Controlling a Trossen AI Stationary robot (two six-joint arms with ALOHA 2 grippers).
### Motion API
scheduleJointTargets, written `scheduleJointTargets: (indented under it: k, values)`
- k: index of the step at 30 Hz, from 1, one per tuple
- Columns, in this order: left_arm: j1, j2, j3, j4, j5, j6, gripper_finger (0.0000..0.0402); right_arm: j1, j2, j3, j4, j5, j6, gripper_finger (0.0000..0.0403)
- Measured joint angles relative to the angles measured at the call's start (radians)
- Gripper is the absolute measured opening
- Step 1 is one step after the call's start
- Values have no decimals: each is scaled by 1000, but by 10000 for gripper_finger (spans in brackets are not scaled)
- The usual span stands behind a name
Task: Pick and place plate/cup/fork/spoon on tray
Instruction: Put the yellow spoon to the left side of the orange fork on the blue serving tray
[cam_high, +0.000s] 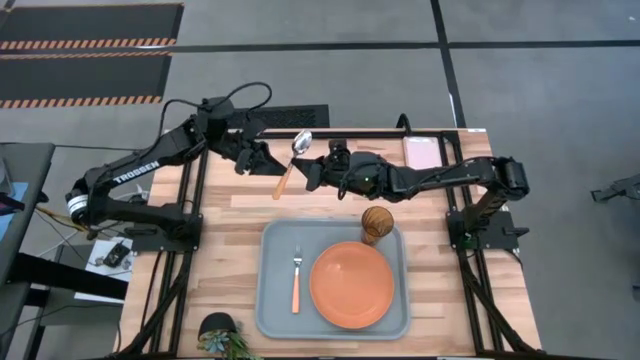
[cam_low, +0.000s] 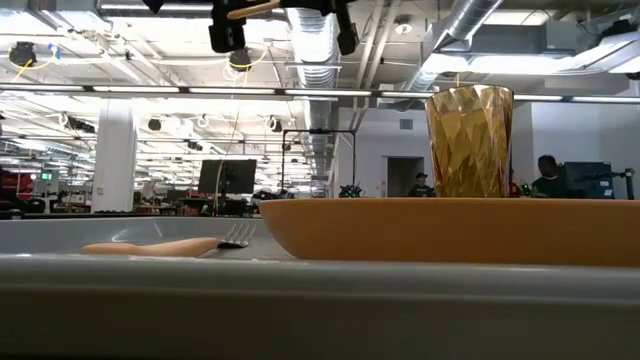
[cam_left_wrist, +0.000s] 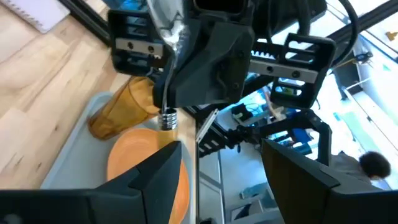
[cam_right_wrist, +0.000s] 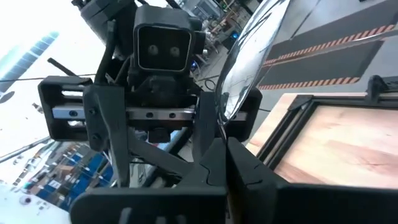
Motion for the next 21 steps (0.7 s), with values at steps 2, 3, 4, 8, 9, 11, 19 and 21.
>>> scheduleJointTargets:
  k: [2, 3, 4, 8, 9, 11, 19, 21]
  values:
    - [17, 0, 0, -2, 7, -1, 221, 3, 0, 0, -10, 0, 4, 6]
    - [24, 0, 0, 0, 1, -1, 221, 3, 0, 0, -8, -2, 7, 6]
    - [30, 0, 0, -2, -1, 1, 221, 6, 0, 0, -6, -5, 7, 6]
    - [52, 0, 0, -58, -9, 70, 221, 22, 0, 0, 21, -10, -3, 6]
    - [54, 0, 0, -79, -18, 80, 221, 26, 0, 0, 34, -9, -12, 6]
    - [52, 2, 0, -87, -24, 83, 221, 27, -1, 0, 45, -9, -18, 6]
    - [-72, 11, 0, -62, -82, 83, 221, -6, -1, 0, 36, -9, -19, 6]
    - [-90, 25, -1, -47, -98, 82, 221, -15, -1, 0, 35, -28, -19, 6]
